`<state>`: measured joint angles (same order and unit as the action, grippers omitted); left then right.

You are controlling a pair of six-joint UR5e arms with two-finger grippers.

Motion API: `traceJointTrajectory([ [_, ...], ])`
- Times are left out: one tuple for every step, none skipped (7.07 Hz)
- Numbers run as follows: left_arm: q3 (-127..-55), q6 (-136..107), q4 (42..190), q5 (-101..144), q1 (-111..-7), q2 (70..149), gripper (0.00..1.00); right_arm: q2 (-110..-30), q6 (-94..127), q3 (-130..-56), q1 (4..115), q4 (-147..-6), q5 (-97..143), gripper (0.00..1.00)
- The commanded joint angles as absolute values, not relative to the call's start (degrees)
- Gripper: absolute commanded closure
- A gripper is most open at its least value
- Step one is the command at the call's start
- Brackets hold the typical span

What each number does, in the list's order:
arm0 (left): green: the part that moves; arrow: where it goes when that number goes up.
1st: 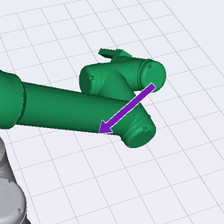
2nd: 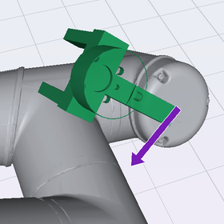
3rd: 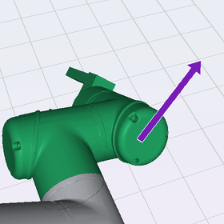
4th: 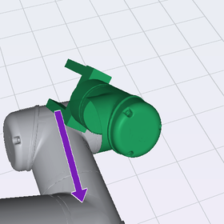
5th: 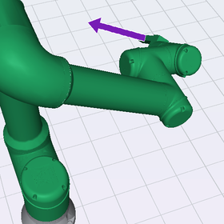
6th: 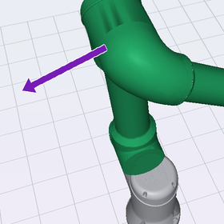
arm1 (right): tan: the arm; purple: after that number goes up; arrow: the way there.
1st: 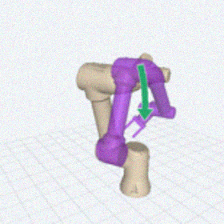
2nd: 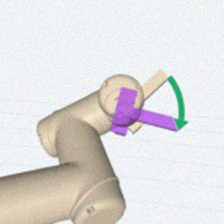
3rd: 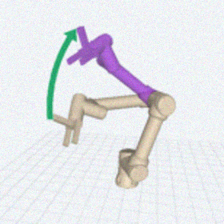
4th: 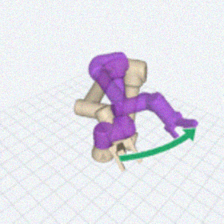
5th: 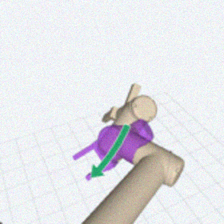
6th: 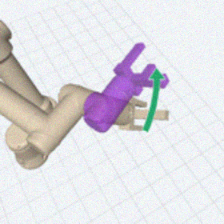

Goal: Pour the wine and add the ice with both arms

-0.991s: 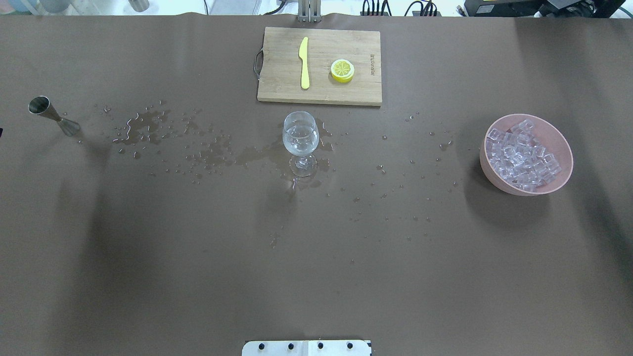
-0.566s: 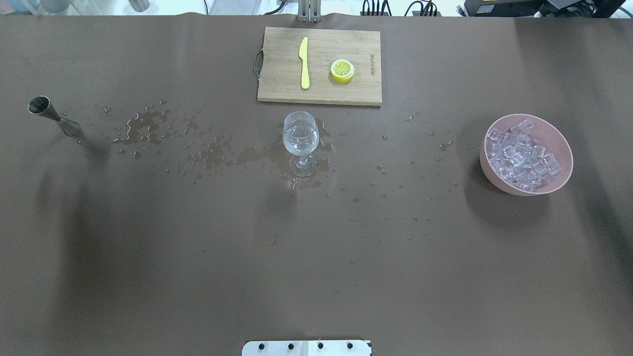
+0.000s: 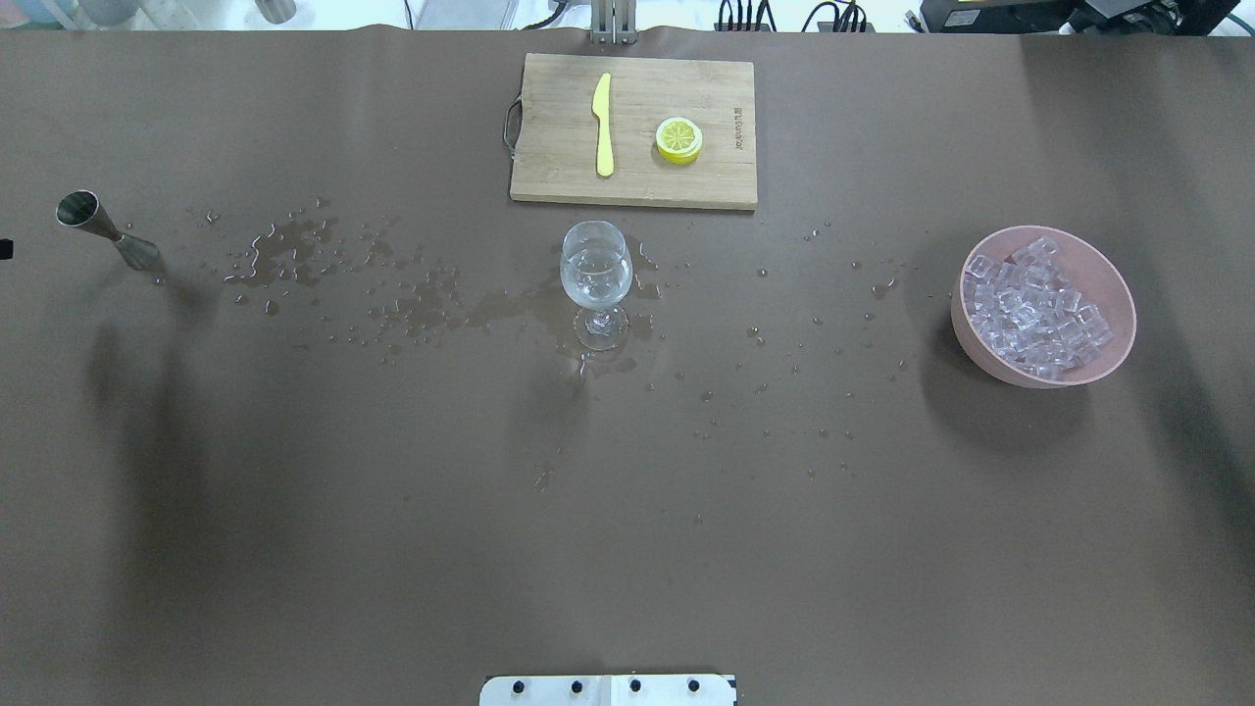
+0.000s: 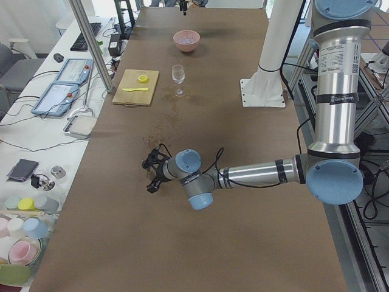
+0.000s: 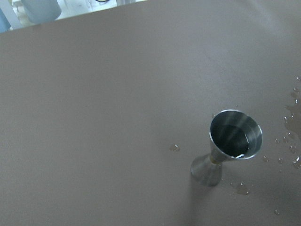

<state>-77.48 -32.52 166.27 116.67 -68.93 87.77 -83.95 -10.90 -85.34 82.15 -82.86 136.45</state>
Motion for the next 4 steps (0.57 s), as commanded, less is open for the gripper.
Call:
traceJointTrajectory([
  [-77.52, -39.43, 171.8, 110.35, -64.72, 87.8, 0.02, -84.02, -10.9, -85.34, 82.18, -82.88, 137.1, 0.0],
  [-77.61, -39.9, 172.09, 106.04, -62.08, 87.8, 0.02, -84.02, -10.9, -85.34, 82.18, -82.88, 137.11, 0.0],
  [-78.3, -43.38, 172.18, 103.65, -59.53, 87.8, 0.02, -84.02, -10.81, -85.43, 82.18, -82.88, 137.46, 0.0],
  [-78.4, -43.77, 172.18, 102.58, -58.63, 87.72, 0.02, -84.02, -10.81, -85.34, 82.18, -82.88, 138.24, 0.0],
])
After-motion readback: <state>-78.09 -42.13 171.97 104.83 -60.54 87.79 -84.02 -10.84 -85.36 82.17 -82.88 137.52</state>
